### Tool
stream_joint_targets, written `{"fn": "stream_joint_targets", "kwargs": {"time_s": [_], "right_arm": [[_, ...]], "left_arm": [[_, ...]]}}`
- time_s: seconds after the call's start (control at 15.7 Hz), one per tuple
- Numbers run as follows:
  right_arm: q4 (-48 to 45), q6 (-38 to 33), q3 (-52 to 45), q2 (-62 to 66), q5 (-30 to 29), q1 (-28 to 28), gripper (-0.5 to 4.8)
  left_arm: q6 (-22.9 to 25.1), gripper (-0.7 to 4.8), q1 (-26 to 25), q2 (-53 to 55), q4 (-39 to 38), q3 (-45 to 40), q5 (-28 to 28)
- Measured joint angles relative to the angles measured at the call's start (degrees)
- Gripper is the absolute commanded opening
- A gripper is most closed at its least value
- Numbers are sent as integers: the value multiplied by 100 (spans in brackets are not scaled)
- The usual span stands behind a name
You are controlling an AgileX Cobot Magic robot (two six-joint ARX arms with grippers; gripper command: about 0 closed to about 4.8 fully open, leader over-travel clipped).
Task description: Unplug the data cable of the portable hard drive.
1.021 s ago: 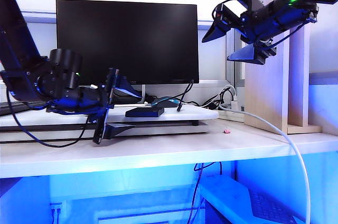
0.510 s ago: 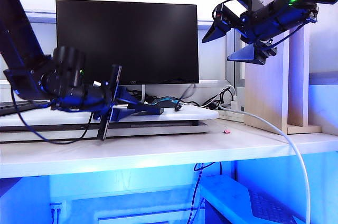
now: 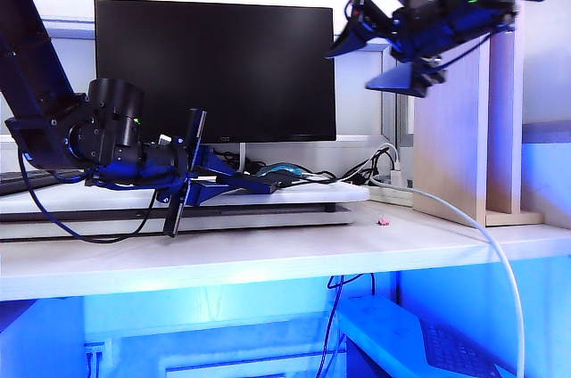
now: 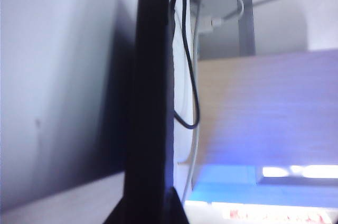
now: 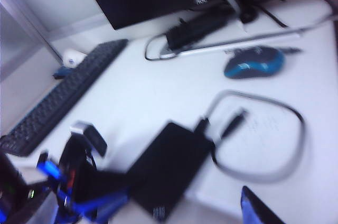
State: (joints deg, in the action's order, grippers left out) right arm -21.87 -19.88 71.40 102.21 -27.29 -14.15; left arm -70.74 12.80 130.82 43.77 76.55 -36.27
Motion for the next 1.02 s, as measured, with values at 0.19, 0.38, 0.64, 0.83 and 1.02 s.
{"fn": "stream_joint_targets", "kwargs": {"time_s": [0.19, 0.38, 0.64, 0.83, 1.02], "right_arm": [[164, -2, 415, 369, -195, -44, 479], [337, -63, 896, 848, -494, -103, 479], [334, -398, 1456, 1482, -817, -120, 479], [376, -743, 1963, 2035, -1108, -120, 468], [367, -881, 2258, 2275, -1224, -120, 461]], "left_arm": [[0, -5, 0, 15, 55, 0, -170], [0, -5, 0, 22, 83, 39, -319], [-2, -5, -2, 22, 197, 83, -476], [-2, -6, -2, 24, 533, 85, -754], [-57, -5, -2, 24, 802, 90, -953]]}}
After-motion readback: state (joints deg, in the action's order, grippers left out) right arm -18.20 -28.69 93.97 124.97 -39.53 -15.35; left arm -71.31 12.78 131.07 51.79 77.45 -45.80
